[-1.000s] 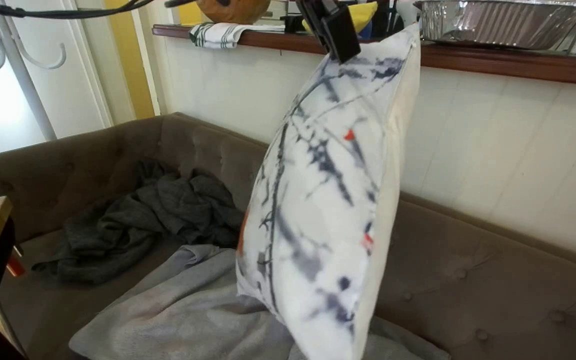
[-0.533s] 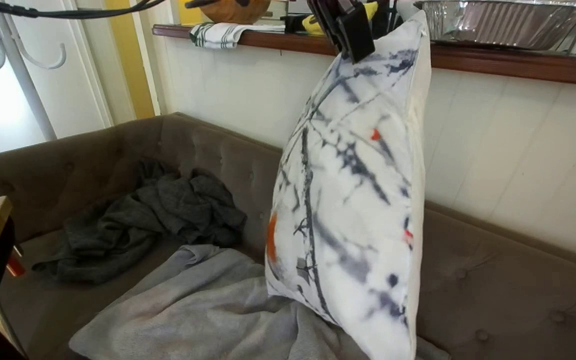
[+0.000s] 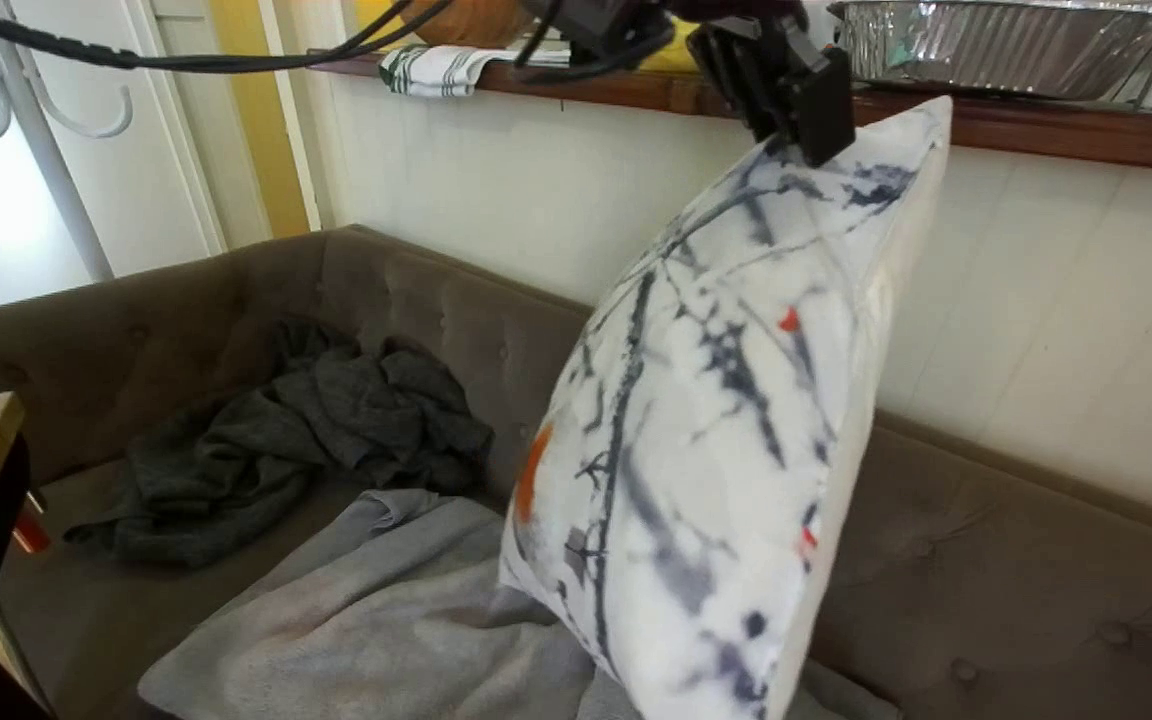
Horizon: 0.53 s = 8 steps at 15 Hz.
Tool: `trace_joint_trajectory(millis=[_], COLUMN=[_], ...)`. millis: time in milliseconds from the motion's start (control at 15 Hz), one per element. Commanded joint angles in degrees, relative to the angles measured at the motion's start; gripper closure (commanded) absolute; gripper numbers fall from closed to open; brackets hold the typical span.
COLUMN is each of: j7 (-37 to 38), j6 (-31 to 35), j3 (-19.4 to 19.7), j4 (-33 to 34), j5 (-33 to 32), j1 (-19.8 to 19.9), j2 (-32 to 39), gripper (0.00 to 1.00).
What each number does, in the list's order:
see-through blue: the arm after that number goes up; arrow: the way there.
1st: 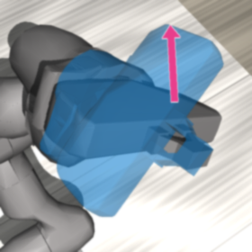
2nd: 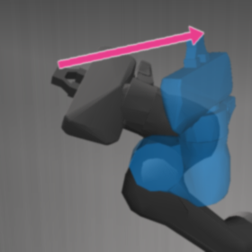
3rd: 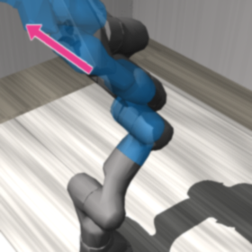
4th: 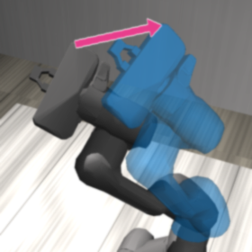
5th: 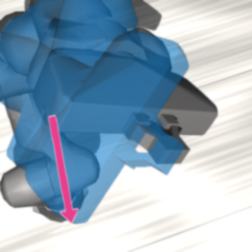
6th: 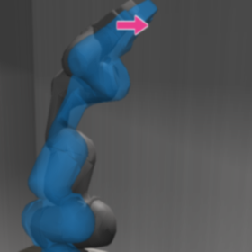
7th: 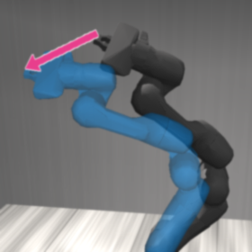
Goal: Move the white pillow to the right
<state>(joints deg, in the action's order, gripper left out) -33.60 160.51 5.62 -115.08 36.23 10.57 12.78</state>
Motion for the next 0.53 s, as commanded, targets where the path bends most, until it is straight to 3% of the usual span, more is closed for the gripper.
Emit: trace_joint_trajectory(millis=[0,133,200,467], j7=[-13.1,-14.31,-11.87,-12.13], j6=[-6.4,-10.6,-7.02,-8.69], j3=[-3.53,-4.04,-2.42,-4.09], j4=[14.22,19.96,11.37,17.44], j5=[10.02,11.92,8.8,8.41], j1=[6.79,8.8,6.46,9.12], j2=[7.82,13.45,7.91,13.48], gripper=[0.99,0.99,0.96,0.96])
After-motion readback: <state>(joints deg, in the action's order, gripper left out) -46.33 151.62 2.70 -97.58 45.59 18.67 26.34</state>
